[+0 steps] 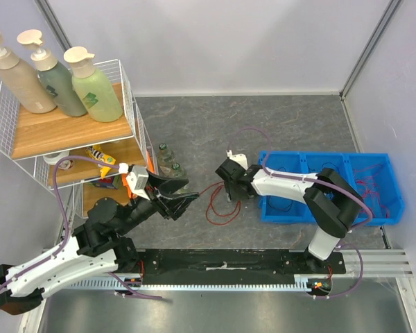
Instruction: Untangle the cables
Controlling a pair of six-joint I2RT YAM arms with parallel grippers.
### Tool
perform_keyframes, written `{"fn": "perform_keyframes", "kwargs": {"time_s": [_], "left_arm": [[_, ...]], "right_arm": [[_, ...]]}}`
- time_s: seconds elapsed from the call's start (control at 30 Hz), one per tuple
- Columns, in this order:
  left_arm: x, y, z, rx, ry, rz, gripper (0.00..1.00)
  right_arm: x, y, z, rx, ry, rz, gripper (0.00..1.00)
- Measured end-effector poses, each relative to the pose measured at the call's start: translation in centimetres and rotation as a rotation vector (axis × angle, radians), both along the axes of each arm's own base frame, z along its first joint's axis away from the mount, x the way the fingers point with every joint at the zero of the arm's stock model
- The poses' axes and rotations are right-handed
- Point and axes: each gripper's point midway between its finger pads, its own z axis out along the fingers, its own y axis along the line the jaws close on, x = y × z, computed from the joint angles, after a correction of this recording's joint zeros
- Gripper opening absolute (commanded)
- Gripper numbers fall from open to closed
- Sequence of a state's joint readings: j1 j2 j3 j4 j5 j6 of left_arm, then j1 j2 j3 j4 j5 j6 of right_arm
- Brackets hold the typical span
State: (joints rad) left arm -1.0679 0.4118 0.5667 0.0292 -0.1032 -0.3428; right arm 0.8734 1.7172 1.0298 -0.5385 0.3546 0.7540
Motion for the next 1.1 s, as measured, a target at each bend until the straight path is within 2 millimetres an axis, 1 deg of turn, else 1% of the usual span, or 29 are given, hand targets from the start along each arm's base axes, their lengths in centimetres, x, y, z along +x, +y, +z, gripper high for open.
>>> {"fn": "perform_keyframes", "kwargs": {"time_s": [0.03, 0.07, 0.1, 0.2, 0.23, 0.27, 0.33, 0.37, 0.47, 0.57, 0.63, 0.67, 0.73, 0.77, 0.87, 0.93, 1.0, 1.03, 1.1], "left_arm": [[0.0, 0.0, 0.0, 0.001, 0.001, 0.0, 0.68], [0.0, 0.0, -0.1, 0.002, 0.001, 0.0, 0.68], [0.0, 0.0, -0.1, 0.002, 0.001, 0.0, 0.67], [0.0, -0.1, -0.1, 0.004, 0.002, 0.0, 0.67], [0.1, -0.1, -0.2, 0.006, 0.004, 0.0, 0.67], [0.1, -0.1, -0.3, 0.008, 0.005, 0.0, 0.67], [0.1, -0.2, -0.3, 0.01, 0.006, 0.0, 0.67], [0.1, -0.2, -0.3, 0.01, 0.006, 0.0, 0.67], [0.1, -0.2, -0.3, 0.01, 0.006, 0.0, 0.67], [0.1, -0.2, -0.4, 0.013, 0.008, 0.001, 0.67], [0.2, -0.3, -0.5, 0.016, 0.009, 0.001, 0.67], [0.2, -0.4, -0.6, 0.018, 0.011, 0.001, 0.67], [0.3, -0.5, -0.7, 0.023, 0.013, 0.001, 0.67], [0.3, -0.5, -0.7, 0.024, 0.014, 0.001, 0.67], [0.3, -0.5, -0.7, 0.024, 0.014, 0.001, 0.67], [0.3, -0.4, -0.7, 0.023, 0.014, 0.001, 0.67], [0.3, -0.4, -0.7, 0.023, 0.013, 0.002, 0.67], [0.3, -0.4, -0.7, 0.023, 0.013, 0.002, 0.67], [0.3, -0.4, -0.7, 0.023, 0.013, 0.001, 0.66]], "right_arm": [[-0.1, -0.3, -0.4, 0.008, 0.014, -0.014, 0.54], [0.0, -0.4, -0.5, 0.023, 0.018, -0.023, 0.5], [0.1, -0.3, -0.6, 0.039, 0.021, -0.03, 0.43], [0.5, 0.4, -0.7, 0.094, 0.031, -0.027, 0.23], [0.5, 0.6, -0.7, 0.101, 0.031, -0.027, 0.19], [0.6, 1.1, -0.7, 0.125, 0.032, -0.013, 0.15], [0.9, 1.8, -0.7, 0.148, 0.026, -0.002, 0.02], [1.0, 2.0, -0.7, 0.152, 0.021, 0.002, 0.0], [1.1, 2.7, -0.6, 0.128, -0.007, 0.037, 0.0], [0.4, 3.5, -0.2, 0.07, -0.039, 0.106, 0.0], [0.1, 3.8, 0.6, 0.045, -0.07, 0.141, 0.0], [0.0, 3.9, 1.4, 0.042, -0.093, 0.157, 0.0], [0.4, 3.8, 4.0, 0.058, -0.163, 0.164, 0.0], [0.9, 3.6, 5.8, 0.074, -0.216, 0.158, 0.0], [2.5, 1.8, 13.7, 0.155, -0.432, 0.091, 0.0], [3.1, -0.2, 18.7, 0.201, -0.575, 0.024, 0.0], [3.5, -3.1, 22.9, 0.226, -0.702, -0.069, 0.0], [3.7, -4.7, 24.4, 0.227, -0.75, -0.117, 0.0], [4.4, -7.6, 26.1, 0.213, -0.803, -0.201, 0.0]]}}
